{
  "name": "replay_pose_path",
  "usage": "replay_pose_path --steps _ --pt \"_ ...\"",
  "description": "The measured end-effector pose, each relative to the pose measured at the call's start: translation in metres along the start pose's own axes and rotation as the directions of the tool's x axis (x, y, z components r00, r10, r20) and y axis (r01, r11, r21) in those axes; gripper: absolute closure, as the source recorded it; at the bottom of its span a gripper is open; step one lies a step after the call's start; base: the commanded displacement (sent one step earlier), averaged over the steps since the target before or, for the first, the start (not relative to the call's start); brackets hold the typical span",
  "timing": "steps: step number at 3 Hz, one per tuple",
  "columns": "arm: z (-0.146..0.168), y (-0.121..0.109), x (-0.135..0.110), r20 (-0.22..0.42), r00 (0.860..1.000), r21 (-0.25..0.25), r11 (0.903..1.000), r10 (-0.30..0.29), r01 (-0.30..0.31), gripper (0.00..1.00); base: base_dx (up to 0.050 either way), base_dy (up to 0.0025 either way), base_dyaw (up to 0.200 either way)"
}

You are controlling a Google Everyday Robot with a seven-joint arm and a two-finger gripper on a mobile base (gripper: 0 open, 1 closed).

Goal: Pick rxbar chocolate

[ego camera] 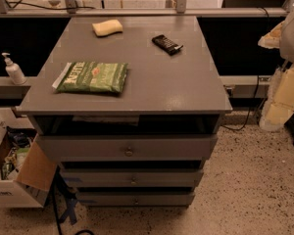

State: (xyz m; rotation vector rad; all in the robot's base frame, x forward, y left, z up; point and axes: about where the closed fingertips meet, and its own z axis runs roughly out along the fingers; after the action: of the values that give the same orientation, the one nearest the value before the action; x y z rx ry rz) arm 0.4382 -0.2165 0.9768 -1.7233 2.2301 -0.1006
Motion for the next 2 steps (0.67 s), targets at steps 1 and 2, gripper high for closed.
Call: replay_pose_path --steps 1,2 --pt "0.0 0.0 0.0 0.0 1.0 0.0 1.0 0.0 0.0 0.0 0.099 0.0 0.0" --pt "0.0 0.0 0.0 0.0 1.0 0.0 1.0 0.0 0.0 0.0 0.0 0.0 0.0"
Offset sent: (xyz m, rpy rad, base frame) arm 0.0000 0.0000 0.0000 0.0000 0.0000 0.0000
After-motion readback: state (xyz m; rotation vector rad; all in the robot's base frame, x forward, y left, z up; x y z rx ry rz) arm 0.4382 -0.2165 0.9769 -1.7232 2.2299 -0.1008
